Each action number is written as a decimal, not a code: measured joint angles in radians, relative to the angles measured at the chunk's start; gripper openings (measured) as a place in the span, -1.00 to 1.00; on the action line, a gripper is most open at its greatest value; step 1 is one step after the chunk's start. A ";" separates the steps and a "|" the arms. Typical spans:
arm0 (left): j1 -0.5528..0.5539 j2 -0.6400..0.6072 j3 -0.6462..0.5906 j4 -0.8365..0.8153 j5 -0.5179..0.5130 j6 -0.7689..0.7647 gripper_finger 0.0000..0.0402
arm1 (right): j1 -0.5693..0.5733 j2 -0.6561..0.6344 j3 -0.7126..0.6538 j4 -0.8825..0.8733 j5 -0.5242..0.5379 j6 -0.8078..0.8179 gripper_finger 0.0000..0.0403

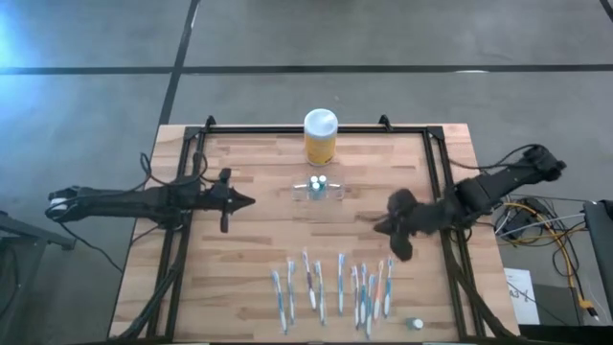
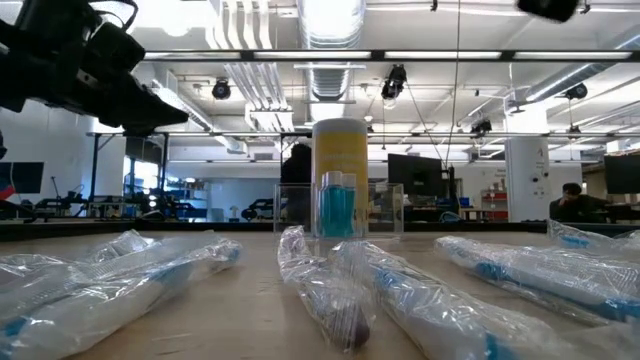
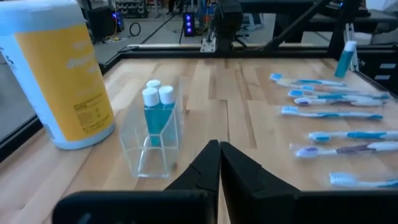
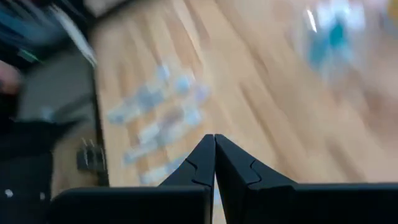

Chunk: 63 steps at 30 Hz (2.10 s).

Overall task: Pick & Place toothbrushing station
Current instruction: Put the blue mouthwash into the transparent organizer

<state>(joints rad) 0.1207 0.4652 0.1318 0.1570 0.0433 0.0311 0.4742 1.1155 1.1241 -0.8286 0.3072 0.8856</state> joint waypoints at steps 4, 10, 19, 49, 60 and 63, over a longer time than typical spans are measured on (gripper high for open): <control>0.000 0.002 -0.013 -0.001 0.000 -0.005 -0.90 | 0.132 0.181 0.189 -0.299 0.039 0.312 -0.96; 0.000 0.002 -0.016 -0.001 0.000 -0.057 -0.95 | 0.282 0.391 0.383 -0.487 0.001 0.741 -0.96; 0.000 0.002 -0.021 -0.002 0.062 -0.073 -0.95 | 0.457 0.648 0.559 -0.521 -0.127 1.065 -0.67; 0.000 0.004 -0.016 -0.061 0.101 -0.034 -0.95 | 0.536 1.011 0.840 -0.676 -0.357 1.333 0.18; 0.000 0.004 -0.016 -0.045 0.124 -0.036 -0.93 | 0.557 0.973 0.759 -0.647 -0.356 1.328 0.18; 0.000 0.004 -0.015 -0.042 0.137 -0.043 -0.95 | 0.557 0.956 0.719 -0.641 -0.356 1.326 0.18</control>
<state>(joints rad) 0.1207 0.4693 0.1172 0.1146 0.1808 -0.0120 1.0315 2.0713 1.8427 -1.4700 -0.0483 2.2115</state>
